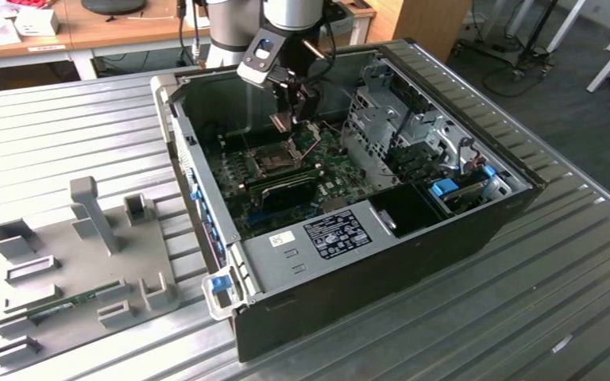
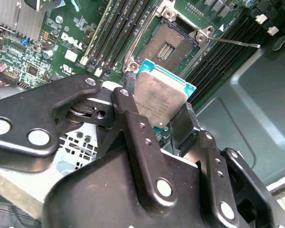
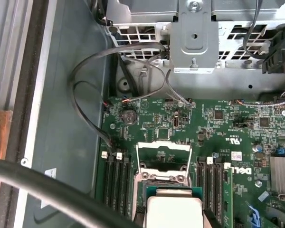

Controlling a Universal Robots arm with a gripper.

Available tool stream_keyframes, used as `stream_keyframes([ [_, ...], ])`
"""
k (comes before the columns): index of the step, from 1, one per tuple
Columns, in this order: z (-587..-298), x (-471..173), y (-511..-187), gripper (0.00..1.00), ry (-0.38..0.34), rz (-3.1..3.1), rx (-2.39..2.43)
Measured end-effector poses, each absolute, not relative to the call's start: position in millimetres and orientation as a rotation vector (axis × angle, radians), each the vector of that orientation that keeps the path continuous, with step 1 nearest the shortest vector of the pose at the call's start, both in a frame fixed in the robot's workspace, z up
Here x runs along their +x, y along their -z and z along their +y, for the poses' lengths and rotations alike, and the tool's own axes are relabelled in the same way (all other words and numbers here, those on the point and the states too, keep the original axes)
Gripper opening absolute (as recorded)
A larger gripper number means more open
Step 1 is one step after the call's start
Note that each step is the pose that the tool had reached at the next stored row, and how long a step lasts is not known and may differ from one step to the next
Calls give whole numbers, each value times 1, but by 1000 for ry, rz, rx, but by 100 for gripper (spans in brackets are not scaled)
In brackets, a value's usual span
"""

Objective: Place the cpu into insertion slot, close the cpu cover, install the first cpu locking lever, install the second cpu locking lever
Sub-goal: 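Place the cpu into insertion slot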

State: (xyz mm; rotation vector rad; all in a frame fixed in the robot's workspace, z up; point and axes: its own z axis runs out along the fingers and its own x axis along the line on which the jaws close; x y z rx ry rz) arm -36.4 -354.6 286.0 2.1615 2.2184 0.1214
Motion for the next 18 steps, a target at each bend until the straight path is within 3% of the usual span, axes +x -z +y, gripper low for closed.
stream_keyframes([
  [18,-355,-38,-281,54,-134,2152,2237],
])
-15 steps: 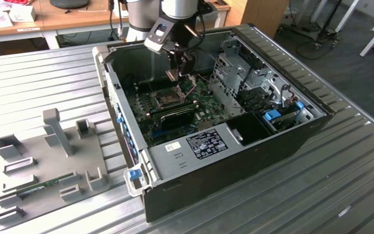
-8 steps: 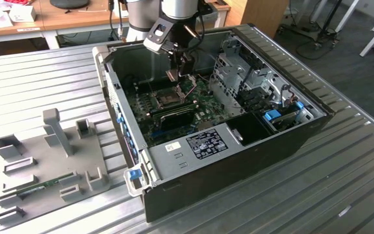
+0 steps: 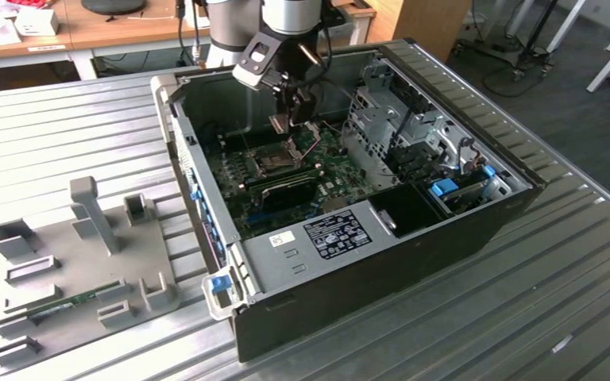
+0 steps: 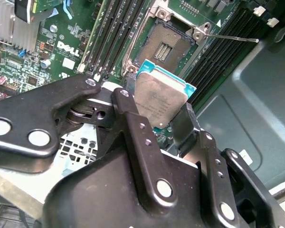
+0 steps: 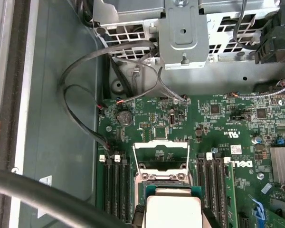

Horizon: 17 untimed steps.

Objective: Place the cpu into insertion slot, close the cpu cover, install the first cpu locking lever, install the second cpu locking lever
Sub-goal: 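Place the cpu into insertion slot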

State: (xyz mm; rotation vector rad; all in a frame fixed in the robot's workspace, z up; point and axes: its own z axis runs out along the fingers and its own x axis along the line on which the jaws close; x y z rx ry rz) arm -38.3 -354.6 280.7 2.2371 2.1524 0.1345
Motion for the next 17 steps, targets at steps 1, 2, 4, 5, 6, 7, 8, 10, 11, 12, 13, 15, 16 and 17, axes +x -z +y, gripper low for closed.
stream_keyframes([
  [1,-354,-38,-280,54,-135,2158,2232],
  [2,-354,-38,-279,54,-135,2164,2226],
  [4,-354,-39,-278,54,-135,2175,2217],
  [5,-354,-39,-278,54,-135,2179,2213],
  [6,-354,-39,-277,54,-135,2181,2211],
  [7,-354,-40,-276,54,-135,2182,2210],
  [8,-354,-40,-275,54,-136,2182,2210],
  [10,-354,-42,-272,54,-136,2182,2210],
  [11,-354,-43,-271,54,-136,2183,2210],
  [12,-354,-44,-269,54,-137,2183,2210],
  [13,-354,-44,-267,54,-137,2183,2211],
  [15,-354,-45,-264,54,-139,2183,2211],
  [16,-354,-45,-262,54,-139,2184,2212],
  [17,-354,-46,-260,54,-140,2184,2212],
])
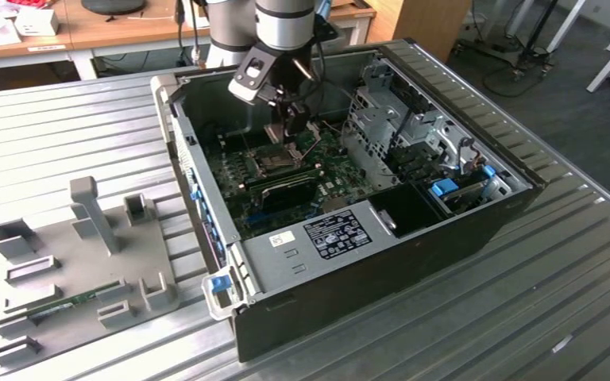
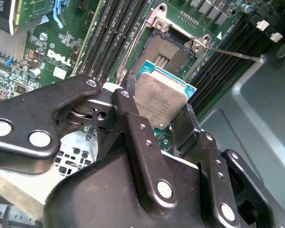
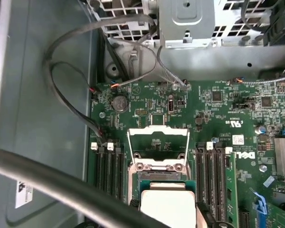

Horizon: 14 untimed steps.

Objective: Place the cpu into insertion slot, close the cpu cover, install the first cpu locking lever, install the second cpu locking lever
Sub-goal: 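Place the cpu into insertion slot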

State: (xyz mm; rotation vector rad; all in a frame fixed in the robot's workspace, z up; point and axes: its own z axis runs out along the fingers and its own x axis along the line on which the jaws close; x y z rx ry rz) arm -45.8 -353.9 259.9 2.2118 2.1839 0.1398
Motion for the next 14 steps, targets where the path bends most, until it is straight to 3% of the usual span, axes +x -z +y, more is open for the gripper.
stream_keyframes([
  [14,-354,-46,-253,54,-128,2191,2220],
])
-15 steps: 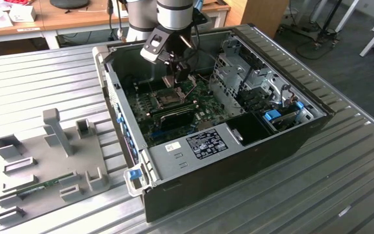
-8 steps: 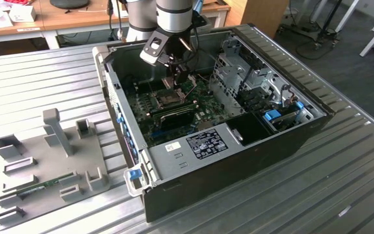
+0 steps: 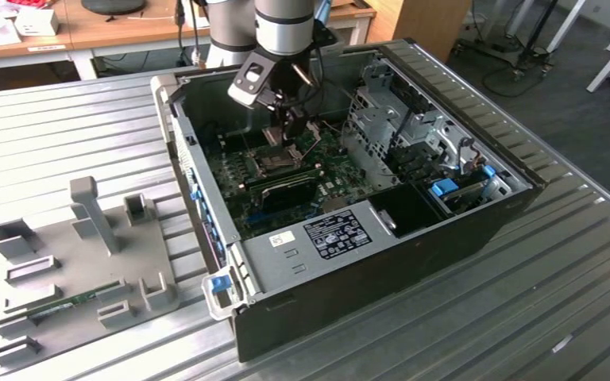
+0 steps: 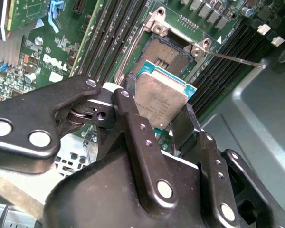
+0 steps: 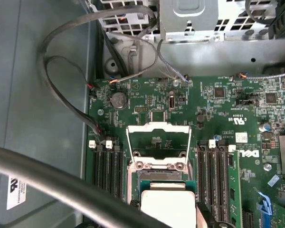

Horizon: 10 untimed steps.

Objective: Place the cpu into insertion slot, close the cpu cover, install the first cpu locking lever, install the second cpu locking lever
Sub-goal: 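Place the cpu into insertion slot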

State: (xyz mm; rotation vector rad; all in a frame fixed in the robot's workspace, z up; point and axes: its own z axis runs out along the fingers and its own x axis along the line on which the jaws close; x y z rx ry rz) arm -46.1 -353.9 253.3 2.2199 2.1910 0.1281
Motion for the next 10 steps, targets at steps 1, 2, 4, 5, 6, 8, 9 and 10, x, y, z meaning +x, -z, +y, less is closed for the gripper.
stream_keyframes([
  [1,-354,-46,-253,54,-127,2191,2220],
  [2,-354,-46,-253,54,-127,2191,2221],
  [4,-354,-46,-253,54,-126,2192,2221],
  [5,-354,-46,-253,54,-126,2192,2221],
  [6,-354,-46,-253,54,-126,2192,2221],
  [8,-354,-46,-252,54,-127,2195,2218],
  [9,-354,-46,-251,54,-127,2197,2215],
  [10,-354,-46,-250,54,-127,2199,2213],
])
